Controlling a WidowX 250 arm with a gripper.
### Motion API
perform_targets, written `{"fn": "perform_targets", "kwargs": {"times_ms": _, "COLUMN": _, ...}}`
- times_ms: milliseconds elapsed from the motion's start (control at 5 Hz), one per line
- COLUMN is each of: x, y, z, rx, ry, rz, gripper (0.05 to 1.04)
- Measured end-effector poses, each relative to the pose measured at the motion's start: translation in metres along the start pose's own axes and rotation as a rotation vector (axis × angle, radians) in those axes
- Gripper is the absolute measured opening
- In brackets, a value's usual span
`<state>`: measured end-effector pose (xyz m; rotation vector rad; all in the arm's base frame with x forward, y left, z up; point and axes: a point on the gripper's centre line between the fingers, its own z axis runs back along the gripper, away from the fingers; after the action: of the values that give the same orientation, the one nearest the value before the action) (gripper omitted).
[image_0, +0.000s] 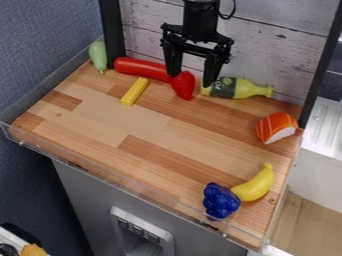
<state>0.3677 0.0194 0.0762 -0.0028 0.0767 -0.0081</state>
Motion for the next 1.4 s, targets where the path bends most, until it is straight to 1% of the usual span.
{"fn": "perform_targets", "kwargs": {"times_ms": 200, "x": -0.002, "y": 0.007, "z": 0.0, "rx": -0.003, "ry": 0.006, "rz": 0.099, "gripper": 0.999}}
{"fn": "perform_targets", "kwargs": {"times_ms": 400, "x": -0.003, "y": 0.034, "z": -0.007, "rx": -0.019, "ry": 0.016, "rz": 0.305, "gripper": 0.999}}
{"fn": "perform_targets", "kwargs": {"times_ms": 600, "x": -0.005, "y": 0.053, "z": -0.009, "rx": -0.032, "ry": 0.01, "rz": 0.469, "gripper": 0.999}}
{"fn": "perform_targets", "kwargs": {"times_ms": 800, "x": -0.005, "y": 0.072, "z": -0.011, "rx": -0.044, "ry": 0.013, "rz": 0.555, "gripper": 0.999}}
{"fn": "perform_targets", "kwargs": {"times_ms": 1000, "x": 0.003, "y": 0.081, "z": -0.01, "rx": -0.049, "ry": 0.013, "rz": 0.514, "gripper": 0.999}}
{"fn": "perform_targets", "kwargs": {"times_ms": 1200, "x": 0.01, "y": 0.087, "z": -0.02, "rx": -0.049, "ry": 0.022, "rz": 0.37, "gripper": 0.999}}
{"fn": "perform_targets", "kwargs": {"times_ms": 1400, "x": 0.012, "y": 0.093, "z": -0.035, "rx": -0.045, "ry": 0.029, "rz": 0.237, "gripper": 0.999}}
